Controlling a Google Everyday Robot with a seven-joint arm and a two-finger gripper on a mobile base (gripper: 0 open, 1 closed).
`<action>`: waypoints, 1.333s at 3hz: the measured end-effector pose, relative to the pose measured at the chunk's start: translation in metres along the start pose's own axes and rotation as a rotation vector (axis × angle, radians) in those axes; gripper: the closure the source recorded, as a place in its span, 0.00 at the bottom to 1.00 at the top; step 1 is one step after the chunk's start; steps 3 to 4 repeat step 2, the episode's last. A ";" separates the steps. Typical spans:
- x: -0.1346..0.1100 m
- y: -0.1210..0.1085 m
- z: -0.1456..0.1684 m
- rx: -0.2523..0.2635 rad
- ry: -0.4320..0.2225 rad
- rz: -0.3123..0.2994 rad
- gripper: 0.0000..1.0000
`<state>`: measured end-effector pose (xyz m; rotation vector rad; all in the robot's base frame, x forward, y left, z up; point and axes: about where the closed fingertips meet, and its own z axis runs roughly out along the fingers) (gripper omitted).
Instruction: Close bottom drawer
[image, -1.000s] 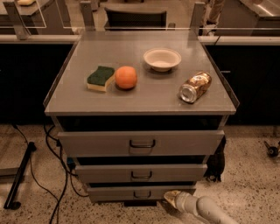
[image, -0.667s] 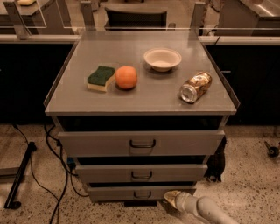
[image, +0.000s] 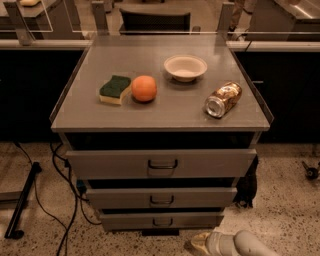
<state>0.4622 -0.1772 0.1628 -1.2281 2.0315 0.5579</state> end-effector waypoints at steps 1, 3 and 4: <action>0.013 0.054 -0.028 -0.207 0.034 0.046 0.74; 0.012 0.058 -0.027 -0.221 0.029 0.046 0.51; 0.012 0.058 -0.027 -0.221 0.029 0.046 0.51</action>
Offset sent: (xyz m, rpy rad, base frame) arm -0.0489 -0.0022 0.0079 0.0377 0.1362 0.0940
